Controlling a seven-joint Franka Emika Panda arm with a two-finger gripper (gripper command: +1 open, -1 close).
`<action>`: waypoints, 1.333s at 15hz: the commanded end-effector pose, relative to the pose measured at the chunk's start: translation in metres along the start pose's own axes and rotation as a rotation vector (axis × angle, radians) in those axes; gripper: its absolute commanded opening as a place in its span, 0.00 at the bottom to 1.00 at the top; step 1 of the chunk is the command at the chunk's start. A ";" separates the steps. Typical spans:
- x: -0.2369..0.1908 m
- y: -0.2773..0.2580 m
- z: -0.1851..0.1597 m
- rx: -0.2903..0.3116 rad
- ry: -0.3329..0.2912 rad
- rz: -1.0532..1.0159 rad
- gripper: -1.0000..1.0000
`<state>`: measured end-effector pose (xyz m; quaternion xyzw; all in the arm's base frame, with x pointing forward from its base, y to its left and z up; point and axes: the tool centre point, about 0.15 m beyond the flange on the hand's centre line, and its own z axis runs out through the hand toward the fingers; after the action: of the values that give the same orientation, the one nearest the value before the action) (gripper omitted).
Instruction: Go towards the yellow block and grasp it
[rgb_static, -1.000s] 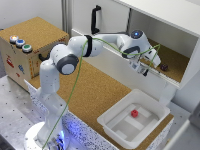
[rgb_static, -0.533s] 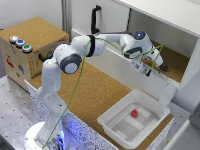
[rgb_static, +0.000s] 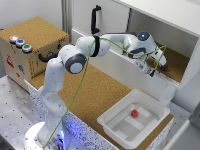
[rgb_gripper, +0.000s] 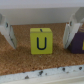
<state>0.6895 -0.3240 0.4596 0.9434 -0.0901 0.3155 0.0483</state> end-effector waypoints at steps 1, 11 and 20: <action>0.031 0.002 0.018 0.101 -0.073 -0.020 0.00; 0.012 -0.002 -0.047 0.105 0.044 -0.030 0.00; -0.065 0.045 -0.098 0.088 -0.012 -0.078 0.00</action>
<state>0.6369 -0.3277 0.5134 0.9516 -0.0656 0.2989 0.0281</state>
